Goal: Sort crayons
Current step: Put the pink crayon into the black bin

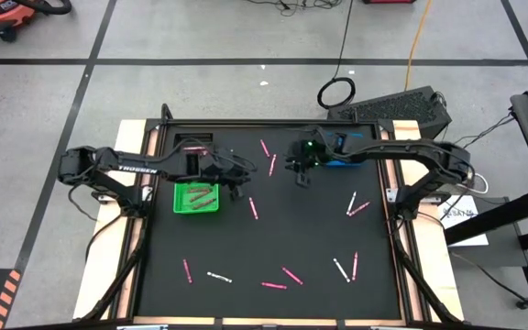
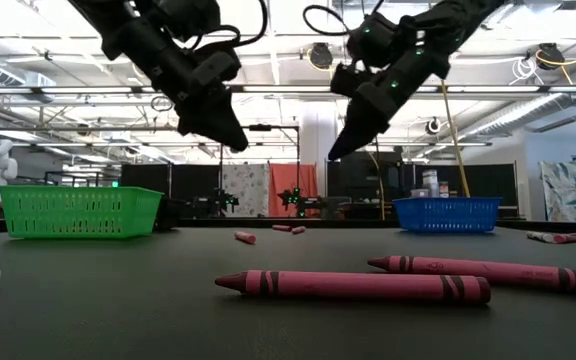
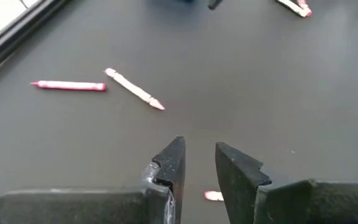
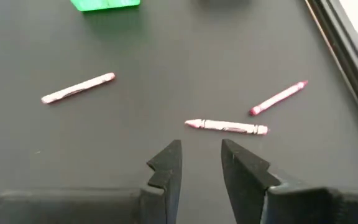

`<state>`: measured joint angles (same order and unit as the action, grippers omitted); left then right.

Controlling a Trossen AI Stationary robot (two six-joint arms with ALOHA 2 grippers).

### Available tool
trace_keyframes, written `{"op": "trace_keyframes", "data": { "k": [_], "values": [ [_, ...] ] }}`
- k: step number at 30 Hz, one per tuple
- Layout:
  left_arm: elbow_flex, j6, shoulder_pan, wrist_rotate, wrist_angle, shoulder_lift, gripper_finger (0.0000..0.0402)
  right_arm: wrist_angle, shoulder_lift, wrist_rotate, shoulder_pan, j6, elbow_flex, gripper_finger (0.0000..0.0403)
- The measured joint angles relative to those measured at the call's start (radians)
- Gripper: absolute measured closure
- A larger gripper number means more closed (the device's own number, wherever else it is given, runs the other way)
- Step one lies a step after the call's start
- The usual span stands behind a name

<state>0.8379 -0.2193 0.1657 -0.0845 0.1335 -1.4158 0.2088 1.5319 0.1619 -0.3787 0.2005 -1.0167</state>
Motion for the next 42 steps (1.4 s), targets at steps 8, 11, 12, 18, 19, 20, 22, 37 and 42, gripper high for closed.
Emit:
{"op": "trace_keyframes", "data": {
  "k": [8,11,12,18,19,20,22,37,42],
  "values": [
    [0.0,0.053,0.034,0.01,0.008,0.0,0.0309,0.145,0.121,-0.004,-0.004,-0.095,-0.189,0.0303],
    [0.001,0.069,0.048,0.03,-0.045,-0.013,0.0309,0.311,0.15,-0.004,-0.004,-0.114,-0.285,0.0303],
    [0.002,0.07,0.053,0.034,-0.067,-0.023,0.0309,0.374,0.154,-0.004,-0.004,-0.104,-0.316,0.0303],
    [0.002,0.068,0.118,0.036,-0.165,-0.097,0.0309,0.61,0.131,-0.101,-0.004,-0.115,-0.442,0.0303],
    [0.002,0.068,0.128,0.037,-0.185,-0.111,0.0309,0.626,0.123,-0.126,-0.005,-0.122,-0.453,0.0303],
    [0.002,0.067,0.14,0.046,-0.202,-0.124,0.0309,0.634,0.113,-0.144,-0.006,-0.126,-0.461,0.0303],
    [0.004,0.036,0.161,0.084,-0.258,-0.153,0.0309,0.638,0.093,-0.165,-0.007,-0.134,-0.465,0.0303],
    [0.22,-0.096,0.188,0.05,-0.244,-0.389,0.0309,0.656,0.059,-0.162,-0.008,-0.136,-0.464,0.0303],
    [0.272,-0.14,0.188,0.05,-0.243,-0.482,0.0309,0.682,0.059,-0.164,-0.008,-0.149,-0.464,0.0303]
  ]
}}
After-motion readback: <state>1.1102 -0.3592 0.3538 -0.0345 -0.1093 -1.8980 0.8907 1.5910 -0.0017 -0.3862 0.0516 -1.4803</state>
